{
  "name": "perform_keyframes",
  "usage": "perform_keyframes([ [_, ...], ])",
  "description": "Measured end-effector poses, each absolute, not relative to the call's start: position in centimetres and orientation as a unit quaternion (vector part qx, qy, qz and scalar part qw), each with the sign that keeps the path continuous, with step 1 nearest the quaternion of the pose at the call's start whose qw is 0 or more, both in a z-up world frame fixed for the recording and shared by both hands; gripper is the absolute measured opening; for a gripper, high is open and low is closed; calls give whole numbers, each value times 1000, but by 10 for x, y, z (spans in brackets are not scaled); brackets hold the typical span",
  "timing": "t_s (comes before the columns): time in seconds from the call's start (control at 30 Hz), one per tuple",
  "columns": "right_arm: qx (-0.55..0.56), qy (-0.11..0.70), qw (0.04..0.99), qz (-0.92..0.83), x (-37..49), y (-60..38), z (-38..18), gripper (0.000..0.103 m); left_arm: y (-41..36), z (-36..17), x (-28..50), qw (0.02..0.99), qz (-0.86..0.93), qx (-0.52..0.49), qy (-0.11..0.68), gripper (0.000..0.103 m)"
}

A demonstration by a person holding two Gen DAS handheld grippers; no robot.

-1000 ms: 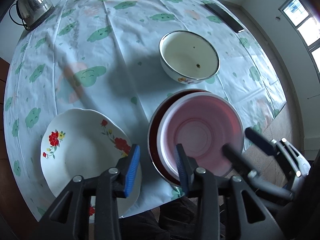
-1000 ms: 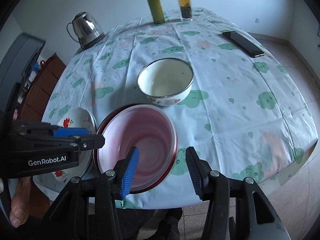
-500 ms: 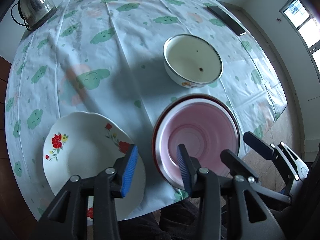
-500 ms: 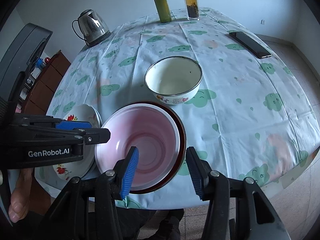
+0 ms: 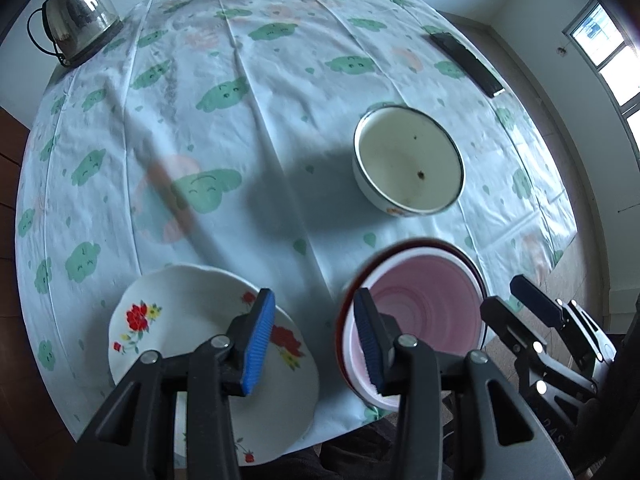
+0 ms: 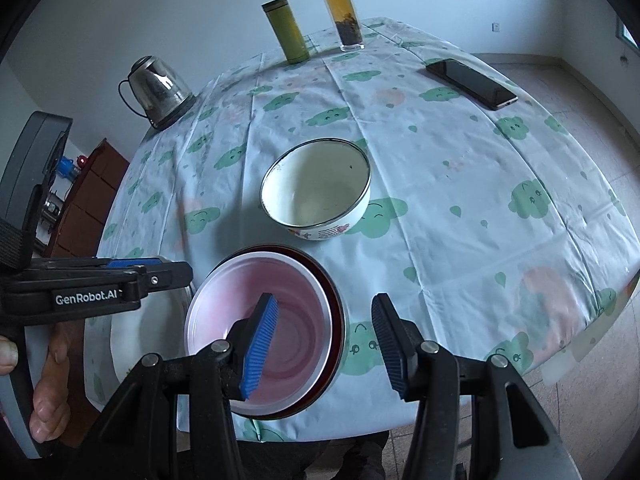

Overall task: Organize plates and bowls
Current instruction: 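Move both grippers toward the rim of the white enamel bowl, then close both grippers on the white enamel bowl rim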

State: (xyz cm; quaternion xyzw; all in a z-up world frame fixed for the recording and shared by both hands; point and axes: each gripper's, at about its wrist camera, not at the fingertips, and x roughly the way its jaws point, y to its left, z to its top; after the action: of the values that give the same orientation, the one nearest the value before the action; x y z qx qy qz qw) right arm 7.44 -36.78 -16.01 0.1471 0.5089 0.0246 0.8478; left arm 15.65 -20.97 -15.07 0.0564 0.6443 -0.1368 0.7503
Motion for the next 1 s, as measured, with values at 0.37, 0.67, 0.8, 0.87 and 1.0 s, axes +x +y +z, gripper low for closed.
perform_keyframes([
  [0.37,181,515,838,3,96,-389,-161,52,-225,-149,189,750,-158,76,637,41],
  [0.67,159,541,826,5,131,-393,-166,52,-248,-154,217,751,-173,91,630,41],
  [0.8,157,551,820,5,146,-395,-172,52,-257,-163,227,748,-173,101,633,41],
  [0.87,159,553,818,6,152,-396,-173,52,-259,-167,232,745,-172,103,636,41],
  [1.0,156,560,814,5,165,-398,-176,52,-263,-175,240,742,-169,110,639,41],
])
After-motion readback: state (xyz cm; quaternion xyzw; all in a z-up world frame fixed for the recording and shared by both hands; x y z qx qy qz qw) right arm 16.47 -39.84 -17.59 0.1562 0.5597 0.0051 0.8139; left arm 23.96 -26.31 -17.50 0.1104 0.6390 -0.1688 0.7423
